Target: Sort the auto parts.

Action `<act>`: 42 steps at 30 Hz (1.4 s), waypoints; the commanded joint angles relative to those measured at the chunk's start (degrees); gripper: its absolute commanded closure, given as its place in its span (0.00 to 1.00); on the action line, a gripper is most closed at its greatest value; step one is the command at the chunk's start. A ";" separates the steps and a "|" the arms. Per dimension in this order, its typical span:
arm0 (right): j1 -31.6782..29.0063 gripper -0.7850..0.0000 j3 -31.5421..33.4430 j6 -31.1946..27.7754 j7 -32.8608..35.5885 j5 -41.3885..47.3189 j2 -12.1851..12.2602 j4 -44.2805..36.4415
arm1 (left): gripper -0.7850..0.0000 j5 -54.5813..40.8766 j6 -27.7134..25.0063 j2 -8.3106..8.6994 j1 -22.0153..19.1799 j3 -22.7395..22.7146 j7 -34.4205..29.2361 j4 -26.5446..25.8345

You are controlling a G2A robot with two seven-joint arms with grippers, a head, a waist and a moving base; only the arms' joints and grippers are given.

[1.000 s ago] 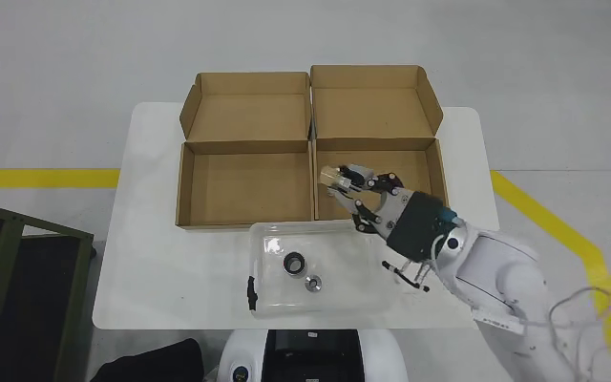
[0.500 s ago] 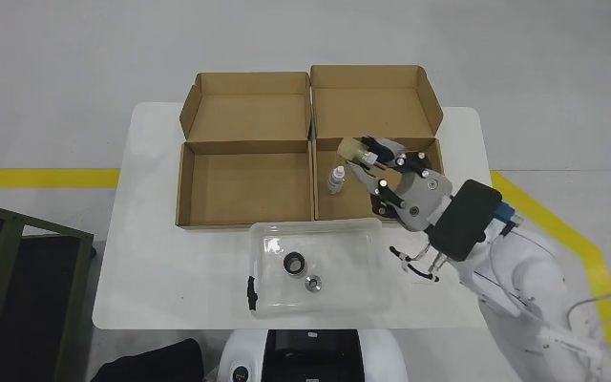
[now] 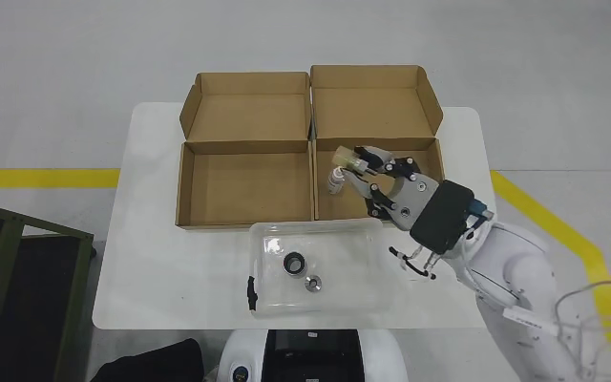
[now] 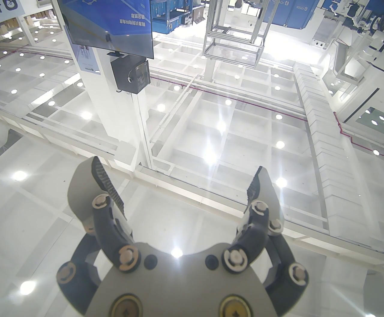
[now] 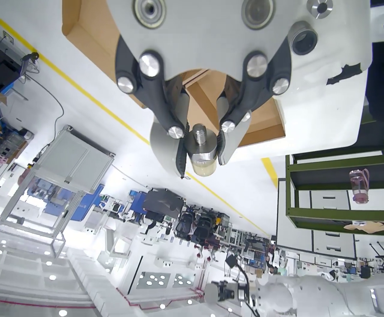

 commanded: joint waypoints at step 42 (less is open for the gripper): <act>13.94 1.00 -6.81 -4.74 38.60 4.47 -0.05 28.12 | 0.00 0.00 0.00 0.00 0.00 0.00 0.00 0.00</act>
